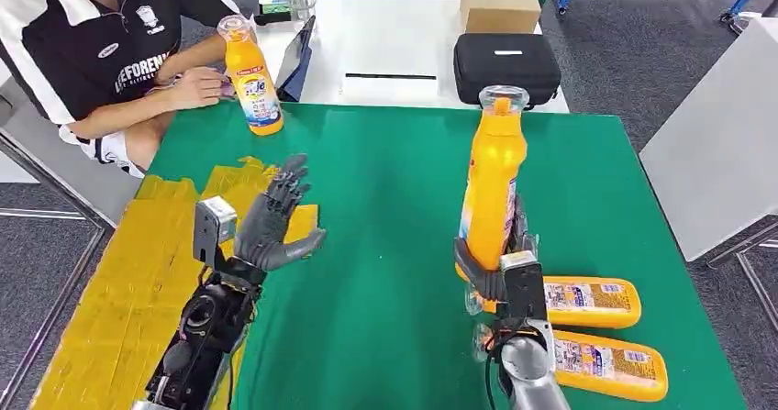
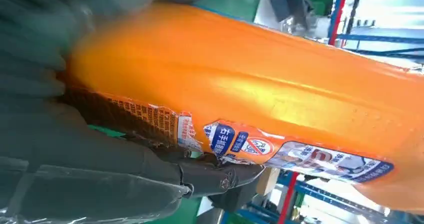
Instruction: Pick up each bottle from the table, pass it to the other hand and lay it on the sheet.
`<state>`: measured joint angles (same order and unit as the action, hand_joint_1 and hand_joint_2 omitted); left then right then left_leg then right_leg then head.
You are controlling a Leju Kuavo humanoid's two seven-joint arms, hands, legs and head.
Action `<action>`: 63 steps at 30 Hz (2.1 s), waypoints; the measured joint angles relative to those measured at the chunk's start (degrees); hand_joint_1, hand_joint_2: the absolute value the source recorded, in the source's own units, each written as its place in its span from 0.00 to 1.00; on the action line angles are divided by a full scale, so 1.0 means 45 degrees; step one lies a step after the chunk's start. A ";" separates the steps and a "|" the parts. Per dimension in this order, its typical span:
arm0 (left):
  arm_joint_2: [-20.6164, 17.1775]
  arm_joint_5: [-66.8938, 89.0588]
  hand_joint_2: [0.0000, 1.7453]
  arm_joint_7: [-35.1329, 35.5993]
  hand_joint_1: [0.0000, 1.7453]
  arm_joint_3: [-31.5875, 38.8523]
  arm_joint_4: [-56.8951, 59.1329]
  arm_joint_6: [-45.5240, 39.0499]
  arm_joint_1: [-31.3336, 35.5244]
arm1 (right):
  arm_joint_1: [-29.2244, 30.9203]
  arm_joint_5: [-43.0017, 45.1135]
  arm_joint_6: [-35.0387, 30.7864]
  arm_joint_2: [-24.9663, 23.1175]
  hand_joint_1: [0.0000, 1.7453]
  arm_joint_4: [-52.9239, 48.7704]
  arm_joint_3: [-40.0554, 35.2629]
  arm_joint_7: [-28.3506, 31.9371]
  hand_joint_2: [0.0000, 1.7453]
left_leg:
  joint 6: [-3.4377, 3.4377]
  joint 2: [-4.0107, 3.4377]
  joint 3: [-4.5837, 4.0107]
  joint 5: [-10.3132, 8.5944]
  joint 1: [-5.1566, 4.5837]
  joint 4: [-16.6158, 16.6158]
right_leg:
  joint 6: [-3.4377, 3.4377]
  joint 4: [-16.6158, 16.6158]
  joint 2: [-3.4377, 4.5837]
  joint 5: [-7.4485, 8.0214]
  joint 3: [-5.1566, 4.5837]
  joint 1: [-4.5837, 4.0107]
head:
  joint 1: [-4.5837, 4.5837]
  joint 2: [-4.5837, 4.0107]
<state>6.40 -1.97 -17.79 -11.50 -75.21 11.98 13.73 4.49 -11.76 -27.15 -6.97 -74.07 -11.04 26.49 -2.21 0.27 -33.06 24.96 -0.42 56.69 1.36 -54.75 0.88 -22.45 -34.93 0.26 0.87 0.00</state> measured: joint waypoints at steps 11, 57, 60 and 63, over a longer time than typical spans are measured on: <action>-0.0107 -0.2540 1.00 0.1325 0.00 -0.0543 -0.0155 0.1913 -0.0017 | 0.0483 -0.0882 -0.0053 -0.0126 1.00 0.0722 -0.0795 0.0311 1.00 | 0.0000 0.0006 -0.0001 -0.0001 -0.0002 0.0000 | 0.0000 0.0000 -0.0007 0.0000 -0.0001 -0.0001 | 0.0000 0.0000; 0.0121 -0.4094 1.00 0.1462 1.00 -0.1243 0.1739 0.1374 0.1267 | 0.1159 -0.5319 -0.2074 -0.0383 1.00 0.3400 -0.4770 0.0044 1.00 | 0.0001 0.0005 -0.0007 -0.0001 -0.0002 0.0000 | -0.0001 0.0000 -0.0005 -0.0001 -0.0011 -0.0002 | -0.0005 0.0000; 0.0121 -0.4099 1.00 0.1457 1.00 -0.1243 0.1739 0.1364 0.1267 | 0.1158 -0.5319 -0.2079 -0.0379 1.00 0.3400 -0.4770 0.0053 1.00 | 0.0001 0.0005 -0.0007 -0.0001 -0.0002 0.0000 | -0.0001 0.0000 -0.0005 -0.0001 -0.0011 -0.0002 | -0.0005 0.0000; 0.0126 -0.4099 1.00 0.1457 1.00 -0.1243 0.1739 0.1360 0.1267 | 0.1157 -0.5289 -0.2098 -0.0379 1.00 0.3400 -0.4770 0.0073 1.00 | 0.0001 0.0005 -0.0007 -0.0001 -0.0002 0.0000 | -0.0001 0.0000 -0.0005 -0.0001 -0.0011 -0.0002 | 0.0000 0.0000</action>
<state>6.97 -20.41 -11.23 -17.09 -67.39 18.10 19.43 9.70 -35.56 -36.59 -8.68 -58.77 -32.50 26.82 -2.20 0.29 -33.10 24.96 -0.43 56.69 1.36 -54.75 0.86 -22.45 -34.98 0.25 0.87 0.00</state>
